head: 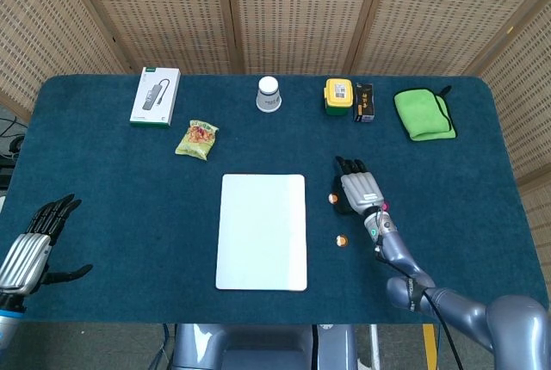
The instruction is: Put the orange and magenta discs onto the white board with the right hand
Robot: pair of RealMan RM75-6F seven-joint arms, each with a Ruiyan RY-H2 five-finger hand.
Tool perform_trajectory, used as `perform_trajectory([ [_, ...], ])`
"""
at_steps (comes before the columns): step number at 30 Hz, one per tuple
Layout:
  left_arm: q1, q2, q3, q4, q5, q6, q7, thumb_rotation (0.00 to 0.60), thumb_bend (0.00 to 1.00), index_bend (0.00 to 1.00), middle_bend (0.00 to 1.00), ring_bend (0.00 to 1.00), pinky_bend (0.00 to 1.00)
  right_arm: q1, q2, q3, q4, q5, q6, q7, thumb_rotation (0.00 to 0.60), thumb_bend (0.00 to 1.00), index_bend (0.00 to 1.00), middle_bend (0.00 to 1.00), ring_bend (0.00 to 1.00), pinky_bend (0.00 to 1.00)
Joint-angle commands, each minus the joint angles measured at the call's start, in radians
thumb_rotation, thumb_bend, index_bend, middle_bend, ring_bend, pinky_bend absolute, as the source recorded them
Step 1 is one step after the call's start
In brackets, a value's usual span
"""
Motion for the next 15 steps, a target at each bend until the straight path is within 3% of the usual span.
perform_trajectory([
  [1,0.0,0.0,0.0,-0.001,-0.001,0.0,0.0,0.6,0.0,0.0,0.0,0.0,0.0,0.002,-0.01,-0.002,0.014,-0.002,-0.005,0.01,0.6,0.35,0.56,0.0,0.0,0.01],
  [8,0.001,-0.001,-0.001,-0.001,-0.003,0.001,0.003,0.6,0.0,0.0,0.0,0.0,0.0,0.0,-0.007,0.003,0.003,-0.025,0.012,0.044,0.6,0.38,0.58,0.0,0.0,0.01],
  [15,0.0,0.0,0.0,-0.002,0.0,-0.001,0.002,0.6,0.0,0.0,0.0,0.0,0.0,0.033,0.046,0.055,-0.131,-0.03,0.0,0.083,0.6,0.37,0.58,0.0,0.0,0.01],
])
